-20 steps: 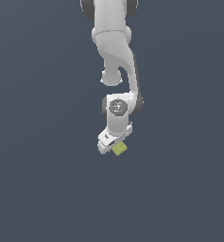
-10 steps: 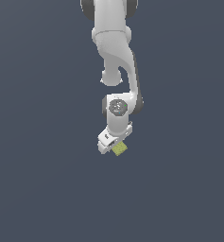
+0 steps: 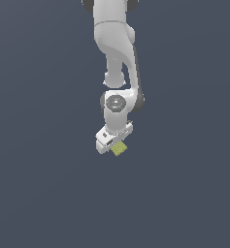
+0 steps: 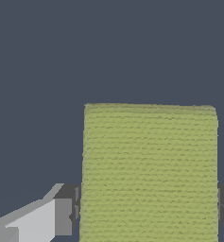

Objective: Pick up the object and move it to a goal position.

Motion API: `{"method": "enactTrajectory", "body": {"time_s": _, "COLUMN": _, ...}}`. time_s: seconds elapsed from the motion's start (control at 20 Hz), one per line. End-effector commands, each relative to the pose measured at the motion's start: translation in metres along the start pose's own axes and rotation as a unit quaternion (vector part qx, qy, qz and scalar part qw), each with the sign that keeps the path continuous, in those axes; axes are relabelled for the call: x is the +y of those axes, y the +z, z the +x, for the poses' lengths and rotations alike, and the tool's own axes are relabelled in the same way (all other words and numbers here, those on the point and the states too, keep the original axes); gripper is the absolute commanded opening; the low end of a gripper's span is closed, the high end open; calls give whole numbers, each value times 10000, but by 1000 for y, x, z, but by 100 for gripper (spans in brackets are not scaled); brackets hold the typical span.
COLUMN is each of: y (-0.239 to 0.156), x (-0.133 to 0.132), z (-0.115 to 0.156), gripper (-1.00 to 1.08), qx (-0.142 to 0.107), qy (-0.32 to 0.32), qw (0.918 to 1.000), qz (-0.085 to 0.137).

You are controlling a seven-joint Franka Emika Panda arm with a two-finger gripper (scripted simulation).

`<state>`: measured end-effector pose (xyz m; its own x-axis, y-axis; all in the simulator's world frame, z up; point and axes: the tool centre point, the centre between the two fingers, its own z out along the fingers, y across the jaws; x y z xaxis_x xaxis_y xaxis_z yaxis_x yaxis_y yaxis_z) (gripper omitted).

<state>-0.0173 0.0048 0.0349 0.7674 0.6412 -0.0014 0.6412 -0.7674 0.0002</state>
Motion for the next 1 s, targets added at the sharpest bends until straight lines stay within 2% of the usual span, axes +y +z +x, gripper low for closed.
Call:
{"method": "enactTrajectory", "body": {"time_s": 0.0, "y": -14, "x": 5, "z": -9, "gripper": -100, "qx": 7, "qy": 2, "qw": 10000, "qz": -9}}
{"method": "enactTrajectory", "body": {"time_s": 0.3, "y": -58, "x": 22, "z": -43, "gripper": -100, "qx": 5, "qy": 0, "qw": 10000, "qz": -9}}
{"method": "enactTrajectory", "body": {"time_s": 0.95, "y": -186, "x": 71, "z": -137, "gripper": -100, "qx": 18, "qy": -4, "qw": 10000, "qz": 4}}
